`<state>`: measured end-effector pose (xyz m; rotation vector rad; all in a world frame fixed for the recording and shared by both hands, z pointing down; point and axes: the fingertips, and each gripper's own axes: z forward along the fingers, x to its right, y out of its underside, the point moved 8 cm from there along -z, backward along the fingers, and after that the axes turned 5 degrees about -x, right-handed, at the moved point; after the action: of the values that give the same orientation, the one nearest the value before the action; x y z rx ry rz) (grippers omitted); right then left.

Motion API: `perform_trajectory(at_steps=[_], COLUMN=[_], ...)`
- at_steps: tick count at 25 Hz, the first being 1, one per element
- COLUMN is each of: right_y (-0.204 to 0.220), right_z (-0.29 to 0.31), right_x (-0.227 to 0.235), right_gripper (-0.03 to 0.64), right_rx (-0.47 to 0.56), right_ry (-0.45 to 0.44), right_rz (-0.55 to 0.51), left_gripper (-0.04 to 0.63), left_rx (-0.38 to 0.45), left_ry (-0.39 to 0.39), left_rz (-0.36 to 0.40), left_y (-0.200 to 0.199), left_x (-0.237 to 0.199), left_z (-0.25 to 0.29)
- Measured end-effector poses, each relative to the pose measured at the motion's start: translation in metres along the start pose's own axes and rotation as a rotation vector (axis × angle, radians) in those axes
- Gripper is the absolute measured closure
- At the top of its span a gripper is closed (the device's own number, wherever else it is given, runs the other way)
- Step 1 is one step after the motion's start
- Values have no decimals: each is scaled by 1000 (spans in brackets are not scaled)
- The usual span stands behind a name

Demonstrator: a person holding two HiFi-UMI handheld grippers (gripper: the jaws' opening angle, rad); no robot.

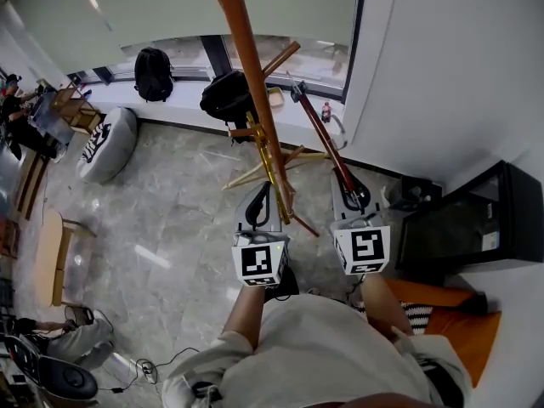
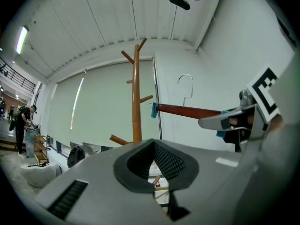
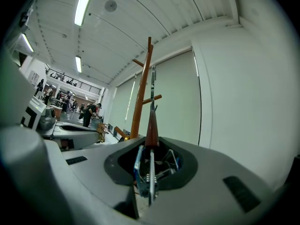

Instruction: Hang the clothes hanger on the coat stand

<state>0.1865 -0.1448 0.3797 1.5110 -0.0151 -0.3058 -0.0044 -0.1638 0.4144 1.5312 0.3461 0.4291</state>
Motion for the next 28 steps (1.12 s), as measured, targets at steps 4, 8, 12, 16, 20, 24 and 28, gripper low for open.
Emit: perform_trajectory(at_steps=[4, 8, 12, 16, 20, 24, 28], right_y=[-1, -13, -27, -31, -38, -39, -41], right_z=[24, 46, 69, 86, 102, 116, 132], right_x=[6, 5, 6, 7, 5, 5, 1], right_gripper=[566, 566, 566, 566, 566, 566, 566], right_rx=[-16, -2, 7, 0, -1, -13, -26], right_ry=[9, 2, -1, 2, 9, 7, -10], right_rz=[-1, -23, -48, -54, -70, -79, -89], left_gripper=[588, 588, 588, 588, 588, 586, 586], left_rx=[11, 19, 21, 29, 38, 47, 50], left_ry=[-4, -16, -23, -17, -27, -38, -51], left_rz=[6, 5, 5, 5, 10, 4, -3], left_y=[-5, -8, -12, -15, -18, -21, -21], left_x=[-14, -30, -45, -54, -68, -79, -89], left_z=[19, 32, 44, 55, 62, 68, 71])
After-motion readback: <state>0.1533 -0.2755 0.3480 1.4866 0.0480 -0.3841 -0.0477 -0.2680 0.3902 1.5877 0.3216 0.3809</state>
